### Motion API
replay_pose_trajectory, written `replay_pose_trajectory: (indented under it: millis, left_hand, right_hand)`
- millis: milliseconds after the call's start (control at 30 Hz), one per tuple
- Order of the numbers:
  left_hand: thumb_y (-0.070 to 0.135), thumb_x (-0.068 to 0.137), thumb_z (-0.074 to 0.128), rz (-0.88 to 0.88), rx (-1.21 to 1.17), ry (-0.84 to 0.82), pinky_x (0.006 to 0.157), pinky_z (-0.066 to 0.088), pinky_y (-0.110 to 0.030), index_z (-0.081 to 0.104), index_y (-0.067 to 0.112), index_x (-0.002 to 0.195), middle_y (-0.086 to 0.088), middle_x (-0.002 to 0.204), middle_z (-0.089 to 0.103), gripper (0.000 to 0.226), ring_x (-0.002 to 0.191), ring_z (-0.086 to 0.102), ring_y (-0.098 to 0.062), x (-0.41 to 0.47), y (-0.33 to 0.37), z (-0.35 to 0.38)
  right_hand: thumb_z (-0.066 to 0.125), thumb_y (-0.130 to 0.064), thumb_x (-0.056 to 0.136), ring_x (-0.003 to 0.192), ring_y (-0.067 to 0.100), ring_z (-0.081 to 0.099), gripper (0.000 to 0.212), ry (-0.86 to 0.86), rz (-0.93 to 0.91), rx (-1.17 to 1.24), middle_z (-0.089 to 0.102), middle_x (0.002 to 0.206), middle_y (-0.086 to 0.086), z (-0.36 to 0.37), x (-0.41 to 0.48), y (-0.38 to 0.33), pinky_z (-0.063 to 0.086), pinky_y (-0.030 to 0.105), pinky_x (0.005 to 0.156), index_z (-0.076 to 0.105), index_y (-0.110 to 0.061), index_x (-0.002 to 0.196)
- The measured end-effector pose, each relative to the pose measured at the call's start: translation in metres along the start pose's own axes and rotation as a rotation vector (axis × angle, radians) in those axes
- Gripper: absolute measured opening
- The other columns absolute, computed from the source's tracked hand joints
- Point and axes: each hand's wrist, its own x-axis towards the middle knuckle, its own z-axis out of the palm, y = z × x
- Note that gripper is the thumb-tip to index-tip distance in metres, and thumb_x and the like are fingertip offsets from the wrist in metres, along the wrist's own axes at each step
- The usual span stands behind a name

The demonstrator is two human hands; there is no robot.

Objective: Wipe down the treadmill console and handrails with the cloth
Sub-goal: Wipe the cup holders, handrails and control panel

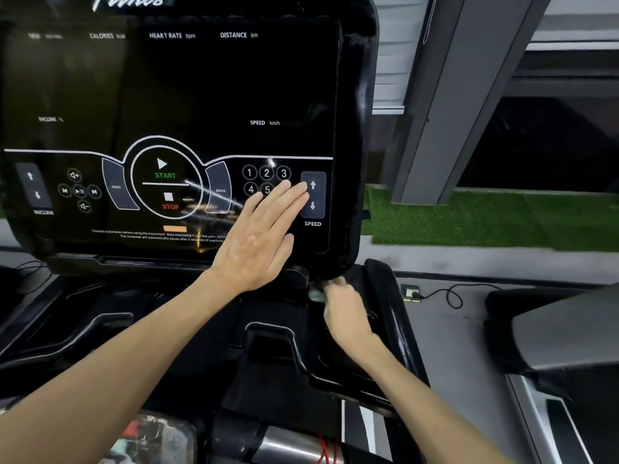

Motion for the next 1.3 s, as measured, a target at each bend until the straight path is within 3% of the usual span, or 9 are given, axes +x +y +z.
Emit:
replay_pose_trajectory:
  millis: [200, 333, 433, 567, 667, 833, 967, 1100, 1300]
  left_hand:
    - [0.013, 0.089, 0.045, -0.010, -0.018, 0.013, 0.120, 0.014, -0.039, 0.033, 0.003, 0.148, -0.008, 0.157, 0.028, 0.060, 0.148, 0.019, -0.021, 0.001, 0.001, 0.002]
    - [0.013, 0.089, 0.045, -0.009, -0.035, 0.013, 0.119, 0.019, -0.042, 0.034, 0.002, 0.147, -0.009, 0.156, 0.030, 0.060, 0.147, 0.022, -0.023, 0.002, 0.001, 0.003]
    - [0.012, 0.089, 0.045, -0.006, -0.036, 0.016, 0.118, 0.022, -0.044, 0.033, 0.002, 0.147, -0.009, 0.156, 0.030, 0.060, 0.147, 0.023, -0.024, 0.001, 0.001, 0.003]
    - [0.011, 0.088, 0.047, 0.004, -0.017, 0.013, 0.118, 0.021, -0.042, 0.032, 0.003, 0.147, -0.008, 0.157, 0.029, 0.062, 0.147, 0.021, -0.023, 0.002, -0.001, 0.002]
    - [0.011, 0.088, 0.049, -0.001, -0.013, 0.014, 0.117, 0.023, -0.044, 0.032, 0.003, 0.147, -0.008, 0.156, 0.029, 0.062, 0.147, 0.022, -0.023, 0.001, 0.000, 0.001]
    - [0.014, 0.090, 0.048, -0.006, -0.013, 0.034, 0.118, 0.020, -0.043, 0.033, 0.004, 0.147, -0.008, 0.156, 0.030, 0.060, 0.147, 0.022, -0.023, 0.000, 0.000, 0.003]
    - [0.013, 0.090, 0.047, -0.002, -0.021, 0.032, 0.118, 0.020, -0.042, 0.034, 0.003, 0.147, -0.008, 0.156, 0.030, 0.059, 0.147, 0.022, -0.023, 0.002, 0.000, 0.003]
    - [0.011, 0.089, 0.047, 0.000, -0.012, 0.027, 0.119, 0.019, -0.042, 0.033, 0.003, 0.147, -0.008, 0.156, 0.030, 0.060, 0.147, 0.022, -0.023, 0.001, 0.001, 0.003]
    - [0.014, 0.090, 0.046, -0.001, 0.016, 0.015, 0.119, 0.021, -0.044, 0.032, 0.003, 0.147, -0.009, 0.156, 0.030, 0.060, 0.147, 0.023, -0.024, 0.002, 0.001, 0.002]
  right_hand:
    - [0.040, 0.004, 0.092, 0.132, 0.023, 0.039, 0.048, -0.010, -0.123, 0.054, 0.046, 0.139, 0.004, 0.023, -0.024, 0.012, 0.032, 0.031, 0.113, 0.044, -0.010, 0.138]
    - [0.043, 0.006, 0.083, 0.104, 0.034, 0.057, 0.040, -0.139, 0.105, 0.108, 0.057, 0.113, 0.012, 0.018, 0.019, 0.021, 0.046, 0.036, 0.083, 0.059, -0.007, 0.117]
    - [0.049, -0.015, 0.088, 0.091, 0.027, 0.056, 0.009, -0.183, 0.203, 0.224, 0.054, 0.085, 0.000, 0.013, 0.059, 0.026, 0.040, 0.032, 0.076, 0.058, -0.015, 0.091]
    - [0.050, -0.011, 0.092, 0.085, 0.016, 0.047, 0.013, -0.257, 0.164, 0.177, 0.046, 0.075, -0.008, 0.008, 0.071, 0.024, 0.038, 0.026, 0.074, 0.052, -0.020, 0.083]
    - [0.053, -0.007, 0.086, 0.086, 0.030, 0.058, 0.012, -0.222, 0.161, 0.210, 0.063, 0.089, 0.011, 0.009, 0.041, 0.020, 0.048, 0.041, 0.078, 0.063, -0.012, 0.081]
    - [0.041, -0.001, 0.093, 0.130, 0.023, 0.046, 0.040, -0.157, -0.099, 0.252, 0.055, 0.136, 0.009, 0.009, -0.025, 0.020, 0.026, 0.021, 0.109, 0.058, -0.006, 0.129]
    - [0.045, -0.004, 0.088, 0.103, 0.030, 0.062, 0.027, -0.207, -0.008, 0.234, 0.067, 0.107, 0.010, 0.014, 0.011, 0.032, 0.051, 0.037, 0.084, 0.067, -0.009, 0.103]
    - [0.052, -0.016, 0.078, 0.077, 0.030, 0.063, 0.010, -0.184, 0.263, 0.352, 0.065, 0.079, 0.008, 0.020, 0.052, 0.029, 0.053, 0.040, 0.066, 0.059, -0.015, 0.070]
    - [0.040, -0.005, 0.089, 0.113, 0.037, 0.059, 0.033, -0.096, 0.046, 0.252, 0.065, 0.116, 0.017, 0.018, -0.007, 0.009, 0.047, 0.037, 0.095, 0.066, -0.002, 0.110]
